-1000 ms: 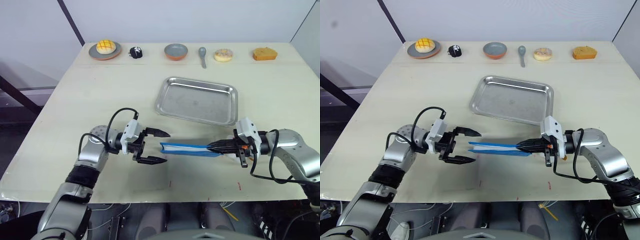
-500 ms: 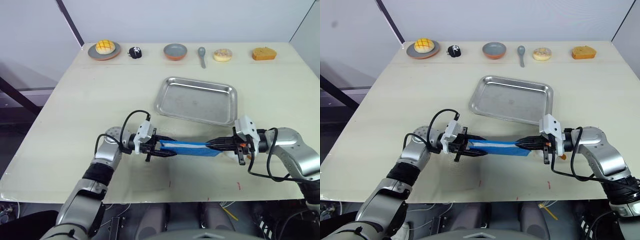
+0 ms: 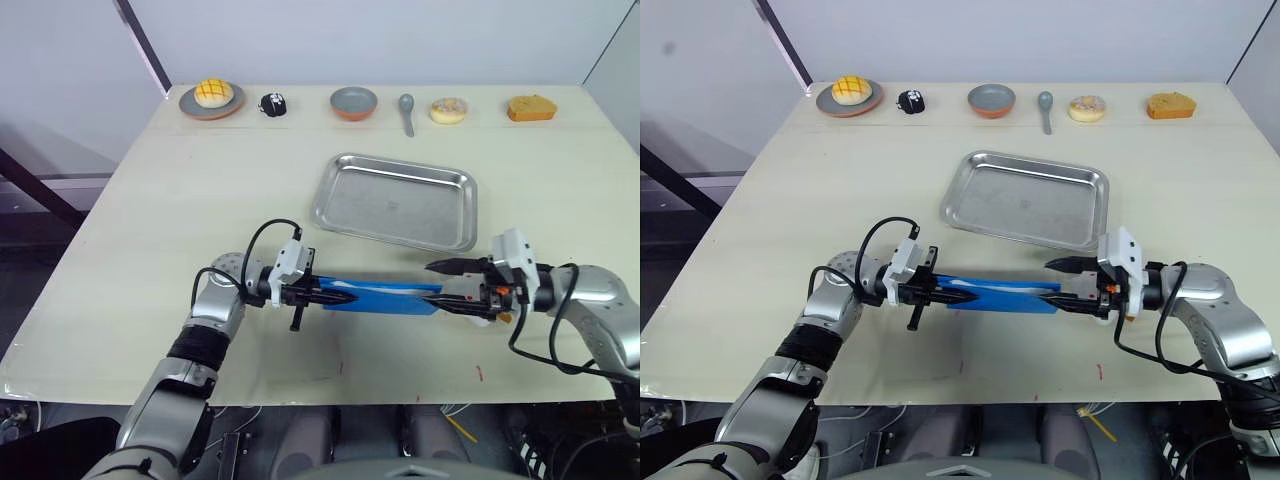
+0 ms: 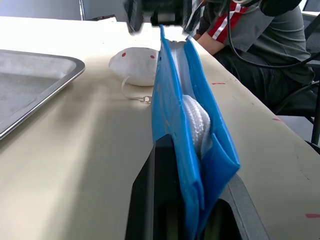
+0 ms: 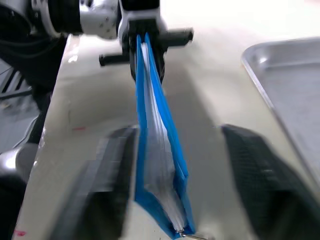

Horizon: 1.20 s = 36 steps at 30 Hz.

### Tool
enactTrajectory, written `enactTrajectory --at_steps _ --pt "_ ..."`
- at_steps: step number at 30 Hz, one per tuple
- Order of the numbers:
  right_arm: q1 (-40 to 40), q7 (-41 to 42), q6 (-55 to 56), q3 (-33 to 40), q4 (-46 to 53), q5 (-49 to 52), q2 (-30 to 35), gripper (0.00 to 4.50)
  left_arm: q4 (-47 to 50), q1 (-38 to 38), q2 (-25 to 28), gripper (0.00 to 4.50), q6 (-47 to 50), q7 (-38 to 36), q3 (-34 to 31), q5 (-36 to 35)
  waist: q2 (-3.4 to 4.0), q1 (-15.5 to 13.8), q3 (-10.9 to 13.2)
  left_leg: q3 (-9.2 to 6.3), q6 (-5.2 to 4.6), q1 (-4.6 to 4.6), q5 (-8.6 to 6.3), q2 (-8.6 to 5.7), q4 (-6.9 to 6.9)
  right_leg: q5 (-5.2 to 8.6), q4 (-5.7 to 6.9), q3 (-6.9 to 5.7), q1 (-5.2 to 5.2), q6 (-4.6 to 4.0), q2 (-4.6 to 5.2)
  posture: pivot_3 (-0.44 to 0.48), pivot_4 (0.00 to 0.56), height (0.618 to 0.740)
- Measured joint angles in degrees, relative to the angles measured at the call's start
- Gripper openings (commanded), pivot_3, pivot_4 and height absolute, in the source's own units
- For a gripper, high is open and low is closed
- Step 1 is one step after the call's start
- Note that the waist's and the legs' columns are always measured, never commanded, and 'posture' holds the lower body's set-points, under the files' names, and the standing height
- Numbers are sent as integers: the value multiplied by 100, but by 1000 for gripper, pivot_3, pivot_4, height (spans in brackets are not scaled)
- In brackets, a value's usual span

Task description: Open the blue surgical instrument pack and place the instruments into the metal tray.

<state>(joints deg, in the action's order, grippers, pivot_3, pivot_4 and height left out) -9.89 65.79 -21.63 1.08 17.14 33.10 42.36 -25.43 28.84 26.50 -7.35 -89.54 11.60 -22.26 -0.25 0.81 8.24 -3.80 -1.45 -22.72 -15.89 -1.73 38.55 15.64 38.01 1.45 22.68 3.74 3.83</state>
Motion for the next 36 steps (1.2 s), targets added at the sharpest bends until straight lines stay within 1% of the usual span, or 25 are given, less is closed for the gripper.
enactTrajectory --at_steps 1,4,5,6,7,8,10,12,16,19,21,22,25,27,28,32,34,36 --pt "197 -16 -89 232 146 151 95 4479 0 -6 -20 0 -14 0 -6 8 0 0 0 0 0 0 0 0 0 0 0 0 0 0 0 0 150 740" --pt "358 -48 -167 448 235 260 172 4479 1 -36 -28 0 -33 0 -27 7 0 -3 0 0 -1 -1 0 0 0 0 -1 0 0 0 0 0 150 740" --pt "790 -42 -185 844 282 337 344 4479 10 -52 -48 0 -45 0 -35 17 0 -5 0 0 -3 -1 -2 0 0 0 0 0 -1 0 0 0 150 740" --pt "924 -21 -166 903 249 307 405 4479 7 -68 -48 0 -46 0 -41 15 0 -9 0 1 -4 -1 -2 -1 0 0 0 0 -1 0 0 0 150 740" --pt "1023 2 -136 933 227 265 437 4479 9 -68 -51 0 -47 0 -41 15 0 -9 0 1 -4 -2 -2 -1 0 0 -1 0 -1 0 0 0 150 740" --pt "1286 4 130 970 107 11 454 4479 13 -66 -57 0 -52 0 -41 17 -2 -12 -2 1 -5 -1 -3 -1 0 0 -1 0 -2 0 0 0 150 740" --pt "1480 -50 421 957 -186 -336 428 4479 12 -70 -56 0 -53 0 -53 18 -2 -8 -2 7 -5 -1 -3 -2 0 0 -1 3 -1 1 0 0 150 740" --pt "1511 -188 679 888 -517 -712 409 4479 12 -70 -63 0 -53 0 -55 26 -1 2 -2 8 -4 2 -2 -2 0 0 1 4 -1 1 -1 0 150 740" --pt "1371 -395 878 771 -849 -1042 268 4479 16 -70 -93 0 -52 0 -49 41 -1 0 -2 7 0 3 0 -1 1 0 1 4 -2 1 -2 0 150 740" --pt "1268 -501 1012 651 -1024 -1217 164 3736 18 -69 -101 0 -52 0 -49 49 -1 0 -2 6 0 2 0 -1 1 0 1 4 -2 1 -2 0 150 740" --pt "1208 -549 1080 651 -1109 -1236 61 2758 18 -69 -104 0 -52 1 -52 53 -1 0 -3 7 0 2 0 -1 1 0 1 4 -2 1 -2 0 150 740" --pt "1200 -558 1086 650 -1113 -1235 48 2498 18 -69 -107 0 -52 1 -52 54 -1 0 -3 7 0 3 0 -1 1 0 0 4 -2 1 -2 0 150 740" --pt "1200 -548 1210 673 -1143 -1238 51 992 16 -67 -120 0 -57 1 -57 67 -1 -1 -3 7 0 3 0 -1 1 0 0 4 -2 1 -1 0 150 740" --pt "1230 -521 1288 713 -1147 -1232 68 190 -3 -52 -141 0 -71 2 -58 79 -1 -3 -2 7 0 2 0 -1 1 0 0 4 -2 1 -1 0 150 740" --pt "1244 -493 1318 754 -1148 -1228 87 70 -11 -49 -153 0 -80 2 -58 85 -1 -10 -2 7 0 2 0 -2 1 0 0 4 -2 1 0 0 150 740" --pt "1289 -425 1324 933 -1151 -1129 123 70 -60 -25 -183 0 -107 2 -71 103 -1 -11 -2 7 0 2 0 -2 1 0 0 4 -2 1 0 0 150 740" --pt "1359 -337 1265 1098 -1084 -862 123 70 -165 40 -244 0 -162 2 -71 145 1 -25 -3 7 0 1 0 -3 1 0 0 4 -2 1 1 0 150 740" --pt "1404 -246 1071 1442 -832 -405 135 70 -361 150 -305 0 -230 2 -82 204 1 -27 -3 7 -1 1 -1 -4 3 -1 0 3 -4 1 3 0 150 740"
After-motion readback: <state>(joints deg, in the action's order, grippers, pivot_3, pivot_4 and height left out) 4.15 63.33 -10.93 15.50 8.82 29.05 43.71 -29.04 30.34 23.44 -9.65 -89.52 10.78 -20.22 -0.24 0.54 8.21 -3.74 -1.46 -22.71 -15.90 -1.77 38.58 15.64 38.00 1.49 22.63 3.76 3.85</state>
